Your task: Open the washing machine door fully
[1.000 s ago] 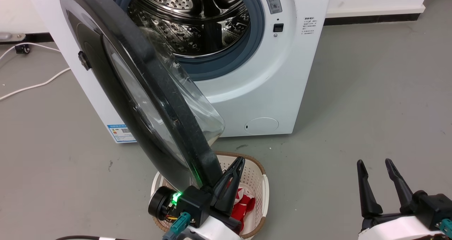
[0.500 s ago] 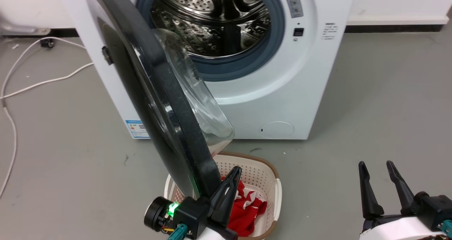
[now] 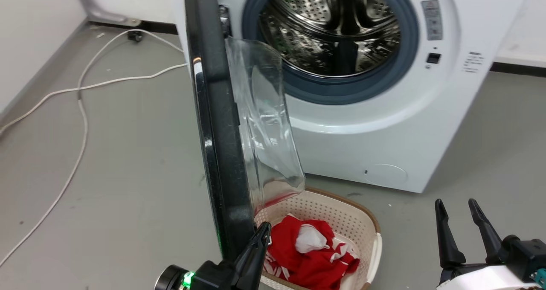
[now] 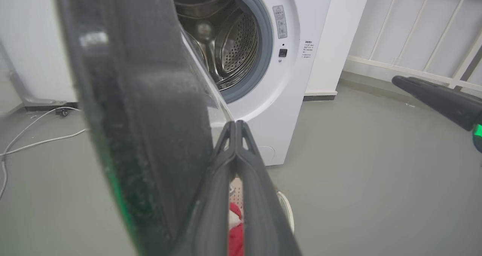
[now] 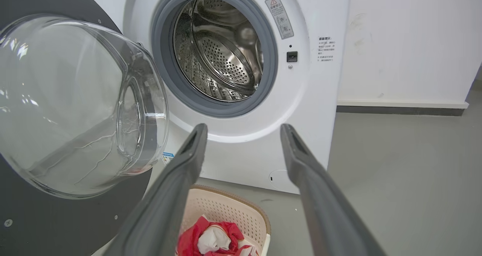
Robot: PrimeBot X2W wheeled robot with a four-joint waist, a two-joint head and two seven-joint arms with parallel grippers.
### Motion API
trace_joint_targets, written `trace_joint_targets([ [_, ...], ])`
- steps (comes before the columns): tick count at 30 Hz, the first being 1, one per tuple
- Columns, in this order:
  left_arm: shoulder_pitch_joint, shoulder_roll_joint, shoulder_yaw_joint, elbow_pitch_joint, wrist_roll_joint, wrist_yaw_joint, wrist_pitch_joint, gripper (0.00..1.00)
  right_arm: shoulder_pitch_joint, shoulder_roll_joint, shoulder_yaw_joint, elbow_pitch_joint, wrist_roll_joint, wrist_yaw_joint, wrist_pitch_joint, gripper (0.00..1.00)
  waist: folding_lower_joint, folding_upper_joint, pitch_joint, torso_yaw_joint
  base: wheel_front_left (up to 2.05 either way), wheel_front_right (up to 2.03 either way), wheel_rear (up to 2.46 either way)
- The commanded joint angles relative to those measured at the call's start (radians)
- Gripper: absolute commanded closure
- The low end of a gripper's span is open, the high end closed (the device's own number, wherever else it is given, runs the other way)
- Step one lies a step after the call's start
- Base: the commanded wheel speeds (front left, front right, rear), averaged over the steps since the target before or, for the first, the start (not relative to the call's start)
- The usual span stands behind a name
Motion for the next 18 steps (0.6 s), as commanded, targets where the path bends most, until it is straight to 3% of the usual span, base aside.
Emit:
trace_joint_targets([
  [1,0.014,0.005,0.013,-0.017,-0.011,0.009,0.001,1.0,0.01,0.001,-0.001,-0.005,0.002,-0.001,0.002,0.0,0.0,0.0,-0.007,0.063,0.0,0.0,0.0],
  [9,0.045,0.036,0.05,-0.048,-0.018,0.04,0.011,1.0,0.01,0.001,0.008,-0.011,0.006,-0.001,0.011,0.0,0.0,0.0,-0.007,0.18,0.0,0.0,0.0],
  [18,0.001,0.071,0.146,-0.014,-0.052,0.069,-0.015,1.0,-0.005,0.001,0.022,-0.012,0.008,-0.001,0.018,0.0,0.0,0.0,0.011,0.194,0.0,0.0,0.0],
])
